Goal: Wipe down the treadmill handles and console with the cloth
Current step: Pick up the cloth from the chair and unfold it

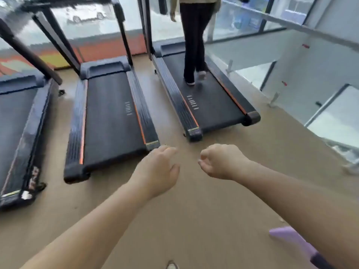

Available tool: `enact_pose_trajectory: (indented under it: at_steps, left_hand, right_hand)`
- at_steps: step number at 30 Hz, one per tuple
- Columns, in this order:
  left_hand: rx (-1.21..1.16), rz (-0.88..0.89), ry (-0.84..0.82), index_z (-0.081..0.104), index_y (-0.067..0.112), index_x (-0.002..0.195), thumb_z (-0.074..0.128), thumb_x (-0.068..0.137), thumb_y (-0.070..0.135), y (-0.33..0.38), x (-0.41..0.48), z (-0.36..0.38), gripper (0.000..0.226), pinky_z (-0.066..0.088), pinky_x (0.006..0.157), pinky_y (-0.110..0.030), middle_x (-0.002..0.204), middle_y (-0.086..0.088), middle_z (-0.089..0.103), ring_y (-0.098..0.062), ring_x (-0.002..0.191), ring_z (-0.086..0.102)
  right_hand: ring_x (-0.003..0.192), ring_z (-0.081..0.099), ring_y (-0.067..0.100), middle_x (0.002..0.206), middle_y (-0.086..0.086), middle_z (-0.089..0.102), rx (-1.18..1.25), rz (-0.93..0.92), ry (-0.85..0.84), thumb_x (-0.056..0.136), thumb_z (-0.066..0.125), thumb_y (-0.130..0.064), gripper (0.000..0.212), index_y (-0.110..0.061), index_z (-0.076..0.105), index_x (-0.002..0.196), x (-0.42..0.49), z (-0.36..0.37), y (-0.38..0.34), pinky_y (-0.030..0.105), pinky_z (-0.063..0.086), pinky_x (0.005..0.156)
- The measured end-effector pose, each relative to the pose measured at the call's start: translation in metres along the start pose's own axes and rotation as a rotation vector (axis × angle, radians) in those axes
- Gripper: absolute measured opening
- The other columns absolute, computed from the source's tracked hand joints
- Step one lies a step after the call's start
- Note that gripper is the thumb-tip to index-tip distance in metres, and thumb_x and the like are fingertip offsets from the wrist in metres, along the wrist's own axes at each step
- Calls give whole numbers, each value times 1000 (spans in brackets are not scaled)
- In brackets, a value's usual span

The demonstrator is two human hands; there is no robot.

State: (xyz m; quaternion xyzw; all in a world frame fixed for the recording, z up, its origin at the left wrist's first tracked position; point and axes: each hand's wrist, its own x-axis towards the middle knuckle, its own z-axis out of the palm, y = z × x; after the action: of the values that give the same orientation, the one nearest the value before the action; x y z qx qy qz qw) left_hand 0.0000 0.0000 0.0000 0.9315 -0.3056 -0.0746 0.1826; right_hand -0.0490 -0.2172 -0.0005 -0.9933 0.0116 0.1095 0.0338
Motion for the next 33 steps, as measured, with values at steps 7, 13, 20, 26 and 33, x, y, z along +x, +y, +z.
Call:
enact_pose_trajectory:
  at_steps: [7, 13, 20, 26, 33]
  left_hand:
    - [-60, 154, -375, 41, 21, 152, 50, 101, 31, 57, 64, 181, 54, 38, 115, -36, 157, 5, 39, -20, 142, 40]
    - [-83, 297, -624, 33, 27, 157, 47, 104, 39, 143, 109, 327, 56, 35, 115, -30, 158, 9, 39, -15, 144, 39]
    - [-160, 274, -768, 33, 27, 156, 48, 104, 39, 268, 130, 520, 56, 35, 109, -24, 156, 10, 42, -11, 140, 44]
    - [-327, 171, -862, 36, 35, 155, 49, 102, 40, 380, 144, 693, 54, 47, 101, -32, 153, 13, 44, -10, 128, 52]
    - [-368, 119, -870, 45, 26, 150, 50, 104, 24, 437, 151, 814, 46, 47, 103, -30, 149, 13, 53, -12, 127, 56]
  right_hand:
    - [105, 65, 30, 113, 1, 69, 244, 439, -125, 98, 44, -40, 30, -24, 67, 108, -32, 145, 145, 38, 54, 84]
    - [97, 65, 28, 99, -2, 69, 467, 805, -117, 94, 47, -34, 23, -25, 68, 98, -114, 275, 272, 36, 53, 79]
    - [97, 65, 23, 107, -6, 70, 697, 1053, -103, 92, 46, -35, 29, -31, 64, 114, -203, 422, 431, 41, 56, 83]
    - [94, 60, 13, 128, -8, 58, 894, 1195, -137, 97, 52, -34, 44, -32, 49, 141, -271, 554, 541, 21, 47, 68]
    - [121, 55, 15, 142, -7, 56, 1031, 1270, -130, 95, 55, -32, 48, -29, 51, 143, -294, 666, 610, 26, 40, 95]
